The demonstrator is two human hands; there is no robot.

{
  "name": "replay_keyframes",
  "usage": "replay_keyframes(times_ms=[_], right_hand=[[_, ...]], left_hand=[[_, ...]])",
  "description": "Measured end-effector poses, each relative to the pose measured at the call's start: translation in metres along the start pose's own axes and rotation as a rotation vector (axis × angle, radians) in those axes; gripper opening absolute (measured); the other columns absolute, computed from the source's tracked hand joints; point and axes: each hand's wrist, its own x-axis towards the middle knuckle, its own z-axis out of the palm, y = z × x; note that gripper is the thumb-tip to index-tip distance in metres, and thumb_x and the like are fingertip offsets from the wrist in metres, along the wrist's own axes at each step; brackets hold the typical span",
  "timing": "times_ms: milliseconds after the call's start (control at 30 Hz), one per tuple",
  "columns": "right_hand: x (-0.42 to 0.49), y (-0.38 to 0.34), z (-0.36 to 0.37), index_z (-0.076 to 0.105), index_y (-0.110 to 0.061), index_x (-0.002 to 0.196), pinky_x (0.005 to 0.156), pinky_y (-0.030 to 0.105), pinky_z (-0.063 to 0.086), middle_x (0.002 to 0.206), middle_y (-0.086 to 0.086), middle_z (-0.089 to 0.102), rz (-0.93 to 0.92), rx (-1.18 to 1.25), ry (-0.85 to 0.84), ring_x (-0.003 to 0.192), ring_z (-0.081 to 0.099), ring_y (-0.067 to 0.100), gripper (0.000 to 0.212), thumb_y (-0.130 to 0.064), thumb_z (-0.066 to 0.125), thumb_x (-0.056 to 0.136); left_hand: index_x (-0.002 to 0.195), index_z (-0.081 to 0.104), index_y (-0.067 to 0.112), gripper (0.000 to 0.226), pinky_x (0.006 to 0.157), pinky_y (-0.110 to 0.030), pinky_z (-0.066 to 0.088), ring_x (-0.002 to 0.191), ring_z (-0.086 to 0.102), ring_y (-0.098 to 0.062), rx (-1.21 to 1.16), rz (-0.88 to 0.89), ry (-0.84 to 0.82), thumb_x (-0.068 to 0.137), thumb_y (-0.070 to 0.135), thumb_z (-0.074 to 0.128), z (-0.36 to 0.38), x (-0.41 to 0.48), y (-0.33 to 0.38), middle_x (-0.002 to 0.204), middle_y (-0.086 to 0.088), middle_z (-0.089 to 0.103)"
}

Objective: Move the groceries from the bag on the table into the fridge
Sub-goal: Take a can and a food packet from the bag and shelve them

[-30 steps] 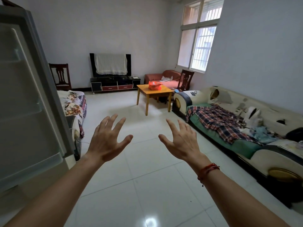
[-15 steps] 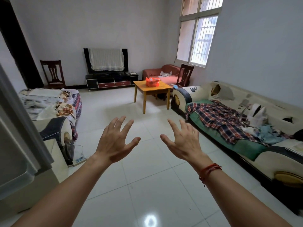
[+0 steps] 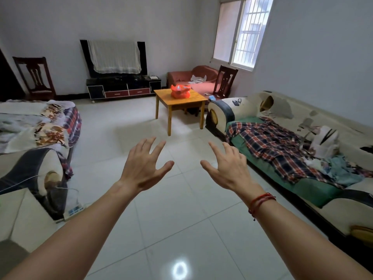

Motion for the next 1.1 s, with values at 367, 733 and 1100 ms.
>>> replay_keyframes(times_ms=[367,733,1100], right_hand=[[0.182,0.078,0.047,0.019,-0.034,0.159,0.112,0.052,0.029,0.154,0.017,0.035,0.057,-0.011,-0.014,0.14,0.033,0.033,0.072,-0.066,0.035,0.096],[0.416,0.18,0.097,0.019,-0.034,0.158,0.113,0.052,0.028,0.155,0.016,0.035,0.02,0.002,-0.076,0.142,0.033,0.033,0.07,-0.065,0.033,0.098],[0.619,0.231,0.141,0.019,-0.034,0.158,0.113,0.053,0.029,0.155,0.015,0.035,-0.008,0.029,-0.116,0.142,0.032,0.033,0.07,-0.066,0.033,0.097]], left_hand=[[0.15,0.037,0.023,0.082,0.11,-0.046,0.033,0.141,0.03,-0.029,-0.046,0.06,-0.044,0.085,0.072,0.027,0.093,0.191,-0.002,0.156,-0.011,0.033],[0.149,0.038,0.023,0.08,0.106,-0.044,0.039,0.14,0.031,-0.026,-0.016,0.002,-0.085,0.086,0.071,0.027,0.201,0.419,0.0,0.154,-0.009,0.035],[0.151,0.035,0.025,0.082,0.105,-0.046,0.04,0.142,0.03,-0.028,0.033,-0.051,-0.102,0.087,0.074,0.024,0.277,0.605,-0.039,0.155,-0.01,0.034]])
